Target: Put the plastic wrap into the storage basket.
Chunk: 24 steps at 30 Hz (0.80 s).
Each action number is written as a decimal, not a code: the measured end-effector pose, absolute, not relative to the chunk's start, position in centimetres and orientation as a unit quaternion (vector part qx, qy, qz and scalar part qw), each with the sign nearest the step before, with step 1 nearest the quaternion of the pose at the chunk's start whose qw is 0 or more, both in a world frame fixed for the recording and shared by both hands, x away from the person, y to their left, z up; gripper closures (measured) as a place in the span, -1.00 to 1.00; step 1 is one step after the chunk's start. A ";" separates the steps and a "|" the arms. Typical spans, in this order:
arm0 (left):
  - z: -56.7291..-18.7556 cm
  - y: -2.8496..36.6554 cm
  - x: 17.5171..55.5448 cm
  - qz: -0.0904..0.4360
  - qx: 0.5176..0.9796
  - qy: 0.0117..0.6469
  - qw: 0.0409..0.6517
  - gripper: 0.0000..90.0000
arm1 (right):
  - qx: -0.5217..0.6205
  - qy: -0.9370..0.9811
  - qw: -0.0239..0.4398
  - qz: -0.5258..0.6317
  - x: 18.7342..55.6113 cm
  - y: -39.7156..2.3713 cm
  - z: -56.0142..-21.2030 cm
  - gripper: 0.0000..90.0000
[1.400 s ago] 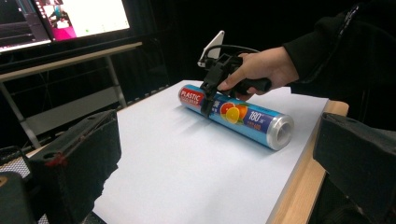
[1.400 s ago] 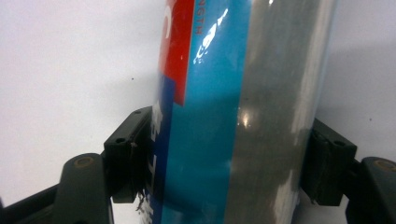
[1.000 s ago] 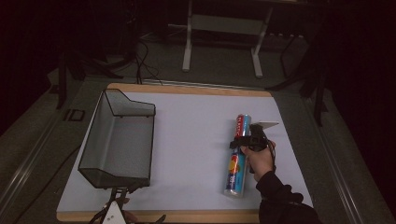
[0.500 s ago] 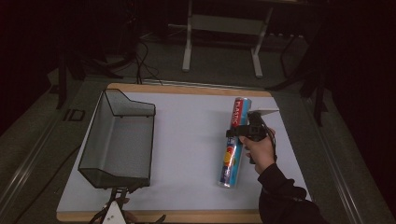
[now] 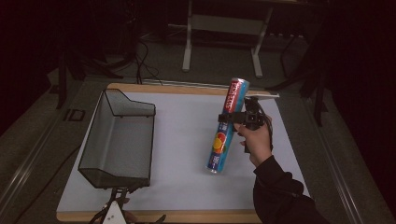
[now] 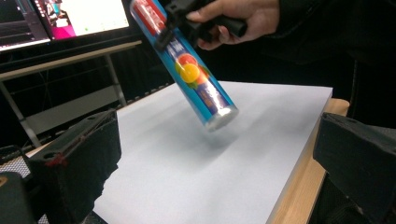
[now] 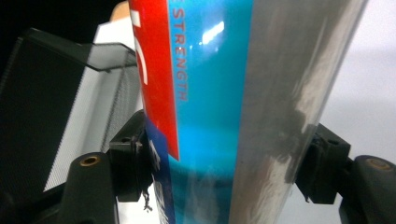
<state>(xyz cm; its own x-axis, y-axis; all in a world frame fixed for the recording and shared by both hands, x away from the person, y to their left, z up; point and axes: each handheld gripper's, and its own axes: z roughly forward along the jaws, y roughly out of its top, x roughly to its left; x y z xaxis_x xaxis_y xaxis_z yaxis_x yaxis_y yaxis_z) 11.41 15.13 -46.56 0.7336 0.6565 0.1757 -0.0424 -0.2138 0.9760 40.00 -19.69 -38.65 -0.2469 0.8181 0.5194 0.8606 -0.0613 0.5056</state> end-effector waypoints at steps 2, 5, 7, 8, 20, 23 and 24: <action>-46.5 15.2 11.4 0.296 0.720 0.213 0.590 -0.96 | -0.602 -0.689 0.022 -0.404 40.0 -19.2 -38.2 -0.29; -46.5 15.2 11.4 0.296 0.720 0.214 0.590 -0.96 | -0.590 -0.695 0.009 -0.411 39.9 -18.3 -37.5 -0.29; -46.5 15.2 11.4 0.296 0.720 0.213 0.590 -0.96 | -0.572 -0.706 -0.002 -0.417 39.7 -17.1 -36.7 -0.29; -46.5 15.2 11.4 0.296 0.721 0.213 0.590 -0.96 | -0.569 -0.708 -0.006 -0.418 39.7 -16.8 -36.6 -0.29; -46.5 15.3 11.3 0.296 0.719 0.215 0.591 -0.96 | -0.537 -0.725 -0.011 -0.431 39.9 -12.7 -35.0 -0.29; -46.5 15.3 11.3 0.298 0.718 0.216 0.590 -0.96 | -0.527 -0.730 -0.015 -0.435 40.0 -11.5 -34.5 -0.29; -46.5 15.3 11.3 0.299 0.718 0.217 0.590 -0.96 | -0.523 -0.732 -0.016 -0.436 40.1 -11.0 -34.3 -0.29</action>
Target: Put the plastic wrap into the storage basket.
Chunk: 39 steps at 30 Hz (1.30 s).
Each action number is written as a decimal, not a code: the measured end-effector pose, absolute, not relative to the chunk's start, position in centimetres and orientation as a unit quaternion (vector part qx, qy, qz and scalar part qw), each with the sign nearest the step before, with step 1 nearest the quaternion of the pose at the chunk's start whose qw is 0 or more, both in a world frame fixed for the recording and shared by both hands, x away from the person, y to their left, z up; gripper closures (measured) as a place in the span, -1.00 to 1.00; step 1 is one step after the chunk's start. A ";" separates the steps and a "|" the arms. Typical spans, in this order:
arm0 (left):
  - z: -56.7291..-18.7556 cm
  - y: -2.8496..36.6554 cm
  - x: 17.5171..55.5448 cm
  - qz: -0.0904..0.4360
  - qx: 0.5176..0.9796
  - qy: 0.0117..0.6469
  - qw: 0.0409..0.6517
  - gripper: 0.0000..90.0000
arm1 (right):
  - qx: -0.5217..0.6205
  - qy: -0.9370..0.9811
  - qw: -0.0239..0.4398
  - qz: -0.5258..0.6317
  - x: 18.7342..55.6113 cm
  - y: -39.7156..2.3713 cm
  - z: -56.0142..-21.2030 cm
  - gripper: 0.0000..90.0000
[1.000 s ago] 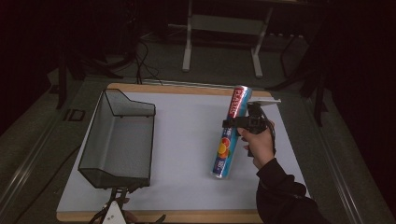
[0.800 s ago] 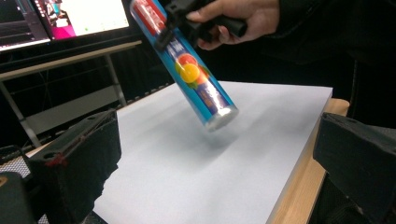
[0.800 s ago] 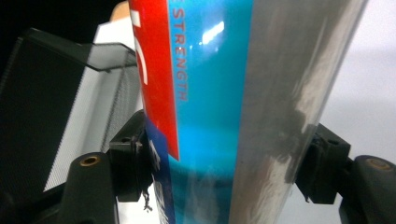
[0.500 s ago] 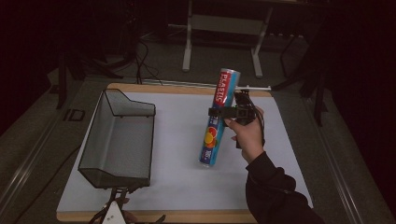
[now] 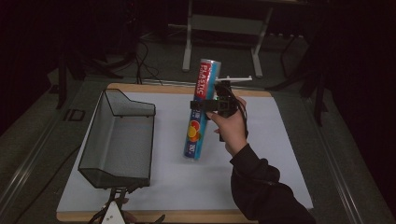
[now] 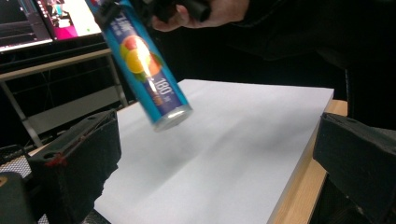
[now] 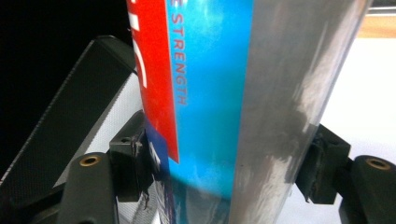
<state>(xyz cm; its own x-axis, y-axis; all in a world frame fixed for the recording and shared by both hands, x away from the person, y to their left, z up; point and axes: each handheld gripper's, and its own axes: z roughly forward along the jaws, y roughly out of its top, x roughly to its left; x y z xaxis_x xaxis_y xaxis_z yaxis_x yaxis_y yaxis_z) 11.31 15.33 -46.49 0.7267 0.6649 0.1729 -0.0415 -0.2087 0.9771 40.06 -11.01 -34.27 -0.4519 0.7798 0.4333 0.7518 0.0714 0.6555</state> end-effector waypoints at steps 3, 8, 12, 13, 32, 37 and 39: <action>-46.4 15.5 11.3 0.300 0.715 0.218 0.593 -0.96 | 0.513 0.737 0.016 0.440 40.1 -9.8 -33.8 -0.29; -46.4 15.5 11.2 0.301 0.712 0.218 0.595 -0.96 | 0.500 0.740 0.008 0.450 40.3 -7.8 -33.3 -0.29; -46.4 15.5 11.1 0.301 0.711 0.218 0.597 -0.96 | 0.486 0.747 0.007 0.453 40.3 -5.8 -33.0 -0.29; -46.3 15.5 11.1 0.301 0.711 0.218 0.598 -0.96 | 0.482 0.749 0.009 0.453 40.3 -5.3 -32.9 -0.29; -46.2 15.8 10.9 0.310 0.705 0.219 0.599 -0.96 | 0.440 0.770 -0.005 0.462 40.2 3.9 -30.9 -0.29; -46.2 15.8 10.8 0.310 0.703 0.220 0.601 -0.96 | 0.437 0.776 -0.023 0.454 40.2 5.8 -31.5 -0.29; -46.2 15.8 10.8 0.310 0.702 0.221 0.601 -0.96 | 0.436 0.779 -0.025 0.450 40.2 6.2 -31.8 -0.29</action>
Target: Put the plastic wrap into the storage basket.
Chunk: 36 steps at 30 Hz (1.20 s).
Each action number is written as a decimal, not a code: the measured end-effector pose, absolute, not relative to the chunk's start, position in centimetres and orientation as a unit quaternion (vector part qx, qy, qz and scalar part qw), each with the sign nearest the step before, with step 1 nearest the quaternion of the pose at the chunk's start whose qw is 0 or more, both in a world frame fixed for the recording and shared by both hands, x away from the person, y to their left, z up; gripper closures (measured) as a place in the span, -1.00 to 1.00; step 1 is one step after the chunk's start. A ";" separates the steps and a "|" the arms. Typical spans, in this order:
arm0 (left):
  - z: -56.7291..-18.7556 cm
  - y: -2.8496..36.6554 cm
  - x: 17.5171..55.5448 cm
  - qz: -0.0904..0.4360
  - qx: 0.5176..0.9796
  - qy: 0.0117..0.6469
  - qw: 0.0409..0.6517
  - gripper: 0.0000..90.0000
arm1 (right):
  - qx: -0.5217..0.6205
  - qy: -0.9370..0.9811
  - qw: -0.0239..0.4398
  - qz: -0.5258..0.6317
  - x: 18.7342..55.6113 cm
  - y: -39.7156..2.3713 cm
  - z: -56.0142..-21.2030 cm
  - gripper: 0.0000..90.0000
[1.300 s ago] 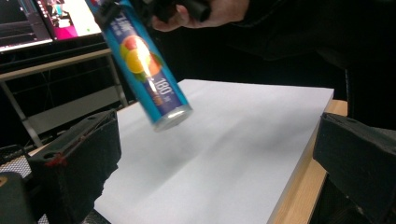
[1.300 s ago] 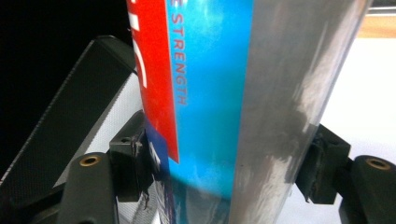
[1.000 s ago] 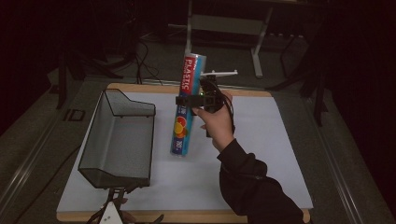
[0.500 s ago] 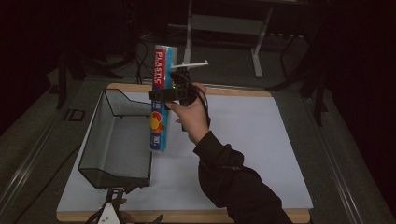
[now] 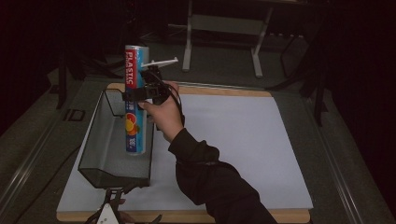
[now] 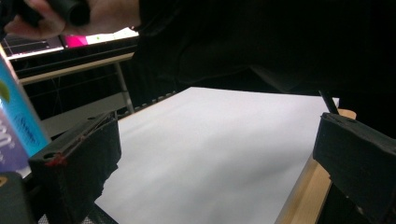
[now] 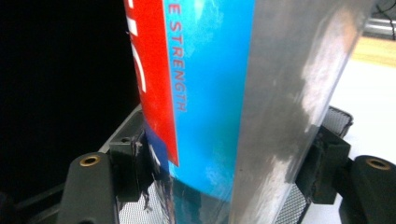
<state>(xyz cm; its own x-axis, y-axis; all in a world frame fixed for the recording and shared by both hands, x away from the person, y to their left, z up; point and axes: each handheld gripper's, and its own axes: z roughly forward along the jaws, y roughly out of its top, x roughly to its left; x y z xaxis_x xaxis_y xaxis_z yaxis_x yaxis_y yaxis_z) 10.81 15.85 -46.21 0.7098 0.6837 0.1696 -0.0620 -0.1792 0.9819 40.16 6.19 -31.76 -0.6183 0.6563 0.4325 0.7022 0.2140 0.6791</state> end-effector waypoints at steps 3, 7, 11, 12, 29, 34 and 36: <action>-46.2 15.9 10.8 0.310 0.702 0.223 0.602 -0.96 | -0.437 -0.791 0.023 -0.427 40.2 7.3 -32.9 -0.29; -46.2 16.0 10.8 0.309 0.702 0.224 0.601 -0.96 | -0.442 -0.797 0.032 -0.411 40.2 7.8 -34.2 -0.29; -46.2 15.9 10.8 0.309 0.703 0.223 0.601 -0.96 | -0.447 -0.806 0.042 -0.385 40.1 8.7 -36.2 -0.29; -46.2 16.0 10.8 0.309 0.703 0.223 0.601 -0.96 | -0.446 -0.810 0.045 -0.378 40.0 8.8 -36.6 -0.29; -46.3 15.9 10.8 0.306 0.705 0.222 0.600 -0.96 | -0.466 -0.827 0.070 -0.306 39.7 9.8 -40.3 -0.29; -46.3 15.9 10.8 0.305 0.706 0.222 0.599 -0.96 | -0.470 -0.825 0.062 -0.308 39.6 10.2 -40.7 -0.30; -46.3 15.8 10.8 0.305 0.707 0.221 0.599 -0.96 | -0.474 -0.822 0.055 -0.311 39.6 10.5 -41.0 -0.30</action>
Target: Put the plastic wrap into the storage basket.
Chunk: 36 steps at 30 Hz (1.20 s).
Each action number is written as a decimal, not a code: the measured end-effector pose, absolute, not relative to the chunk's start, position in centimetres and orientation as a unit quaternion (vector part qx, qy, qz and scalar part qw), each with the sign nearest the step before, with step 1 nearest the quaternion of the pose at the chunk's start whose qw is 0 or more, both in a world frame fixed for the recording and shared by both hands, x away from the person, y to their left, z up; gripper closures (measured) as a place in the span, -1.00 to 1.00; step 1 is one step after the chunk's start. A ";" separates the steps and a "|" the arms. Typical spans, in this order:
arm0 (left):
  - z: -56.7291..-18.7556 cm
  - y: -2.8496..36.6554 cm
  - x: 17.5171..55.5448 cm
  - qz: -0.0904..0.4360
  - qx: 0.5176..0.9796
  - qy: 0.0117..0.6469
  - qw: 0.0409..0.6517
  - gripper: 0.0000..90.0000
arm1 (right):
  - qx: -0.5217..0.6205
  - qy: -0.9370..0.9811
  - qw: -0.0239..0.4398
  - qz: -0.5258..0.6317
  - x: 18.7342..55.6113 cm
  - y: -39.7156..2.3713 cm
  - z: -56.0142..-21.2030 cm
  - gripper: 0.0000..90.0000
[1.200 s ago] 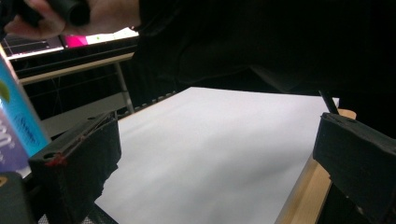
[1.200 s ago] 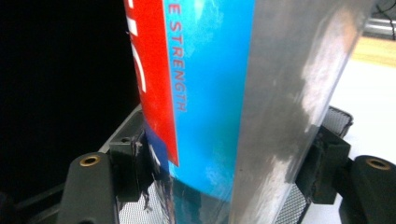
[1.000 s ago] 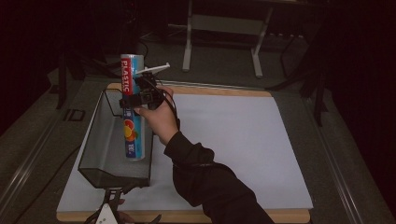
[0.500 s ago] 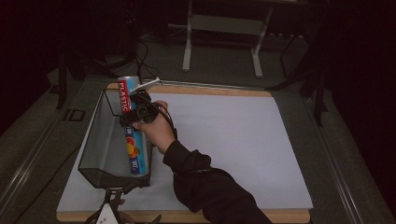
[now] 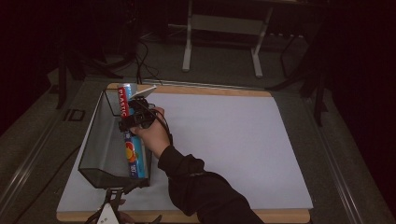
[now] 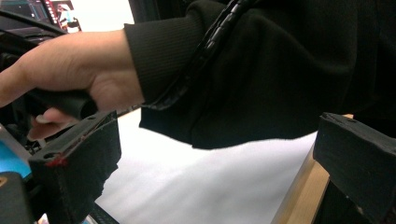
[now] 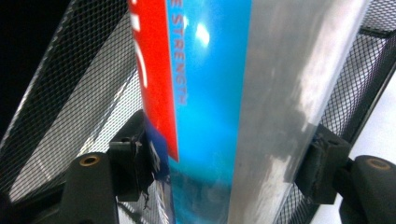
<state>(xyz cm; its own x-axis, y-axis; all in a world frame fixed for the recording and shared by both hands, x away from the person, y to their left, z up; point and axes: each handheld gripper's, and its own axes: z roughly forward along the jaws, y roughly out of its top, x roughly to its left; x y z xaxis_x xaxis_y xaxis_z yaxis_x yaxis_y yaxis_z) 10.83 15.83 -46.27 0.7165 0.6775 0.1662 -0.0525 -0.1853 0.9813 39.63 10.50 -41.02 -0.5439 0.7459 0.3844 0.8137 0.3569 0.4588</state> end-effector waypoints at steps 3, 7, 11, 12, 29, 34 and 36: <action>-46.3 15.8 10.8 0.305 0.707 0.221 0.598 -0.96 | -0.484 -0.814 0.041 -0.317 39.7 10.8 -41.6 -0.30; -46.3 15.9 10.8 0.305 0.707 0.221 0.598 -0.96 | -0.501 -0.800 0.031 -0.328 39.9 11.2 -42.5 -0.30; -46.3 15.9 10.8 0.304 0.708 0.221 0.599 -0.96 | -0.518 -0.790 0.023 -0.327 40.3 11.4 -43.2 -0.30; -46.3 15.9 10.8 0.304 0.708 0.221 0.598 -0.96 | -0.519 -0.790 0.019 -0.325 40.5 11.4 -43.5 -0.30; -46.3 15.8 10.8 0.301 0.710 0.219 0.597 -0.96 | -0.557 -0.772 0.022 -0.304 41.7 11.3 -45.6 -0.31; -46.3 15.8 10.8 0.301 0.712 0.218 0.596 -0.96 | -0.558 -0.772 0.018 -0.303 41.7 11.3 -45.6 -0.31; -46.3 15.7 10.8 0.300 0.712 0.217 0.596 -0.96 | -0.554 -0.775 0.015 -0.303 41.7 11.4 -45.6 -0.32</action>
